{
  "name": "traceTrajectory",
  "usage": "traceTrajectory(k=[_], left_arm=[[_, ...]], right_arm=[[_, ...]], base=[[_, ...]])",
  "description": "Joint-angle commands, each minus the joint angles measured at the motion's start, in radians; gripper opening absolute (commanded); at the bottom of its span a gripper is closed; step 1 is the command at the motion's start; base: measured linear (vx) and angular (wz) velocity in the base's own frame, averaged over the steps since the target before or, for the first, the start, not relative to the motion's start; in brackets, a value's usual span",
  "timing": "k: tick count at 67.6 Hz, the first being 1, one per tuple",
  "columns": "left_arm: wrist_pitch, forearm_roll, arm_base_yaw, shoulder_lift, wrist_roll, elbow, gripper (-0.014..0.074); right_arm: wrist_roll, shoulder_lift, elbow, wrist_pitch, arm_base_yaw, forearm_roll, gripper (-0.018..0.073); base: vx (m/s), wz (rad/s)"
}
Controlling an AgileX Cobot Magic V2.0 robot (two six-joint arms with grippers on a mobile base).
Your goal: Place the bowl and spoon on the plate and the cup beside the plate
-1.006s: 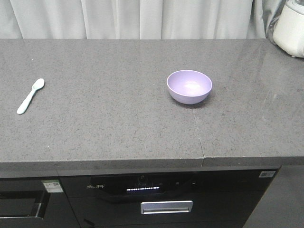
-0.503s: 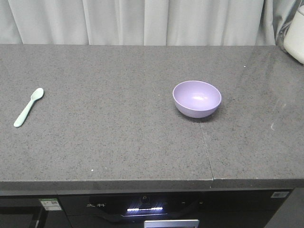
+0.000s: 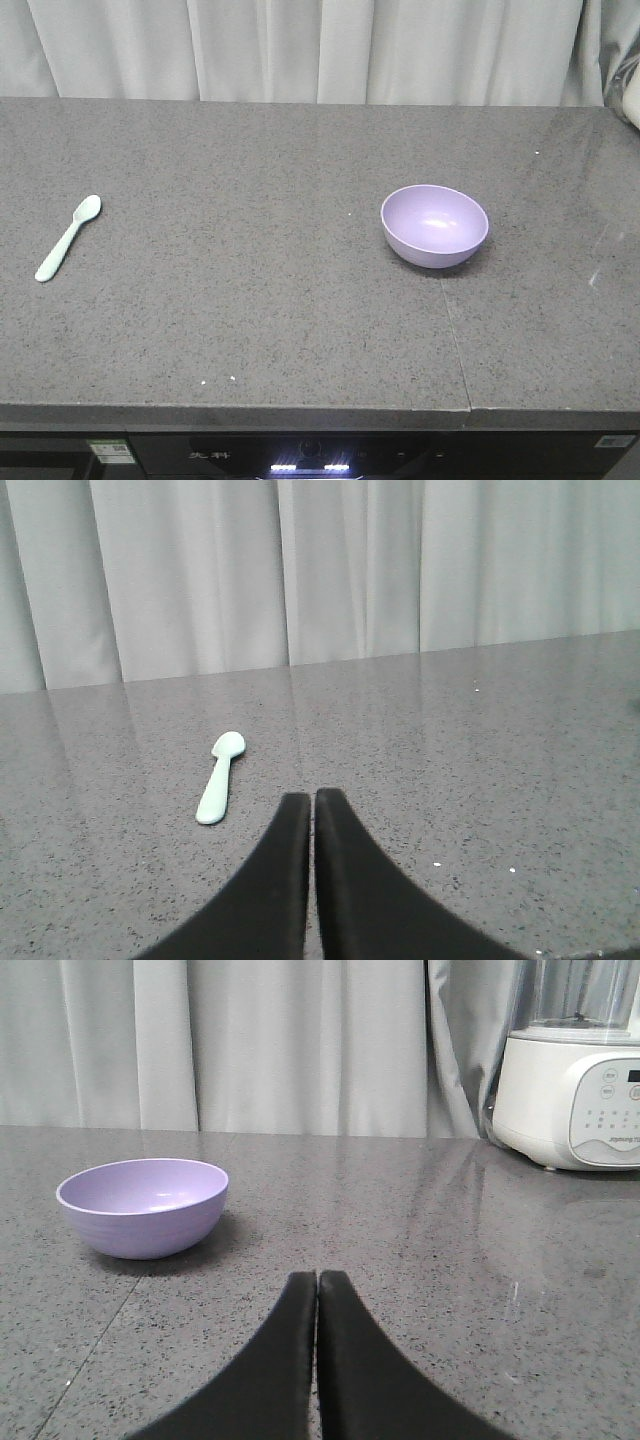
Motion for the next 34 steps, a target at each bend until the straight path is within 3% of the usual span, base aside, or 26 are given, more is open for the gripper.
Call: traceTrajectory(k=[1, 34], left_arm=[[-0.074, -0.004, -0.001, -0.007, -0.009, -0.027, -0.0007], [-0.074, -0.004, -0.001, -0.007, -0.009, -0.027, -0.0007]], right_arm=[[0.000, -0.013, 0.005, -0.076, 0.002, -0.007, -0.0004], [0.000, -0.013, 0.005, -0.076, 0.002, -0.007, -0.0004]], base=[[0.05, 0.03], [0.03, 0.00]])
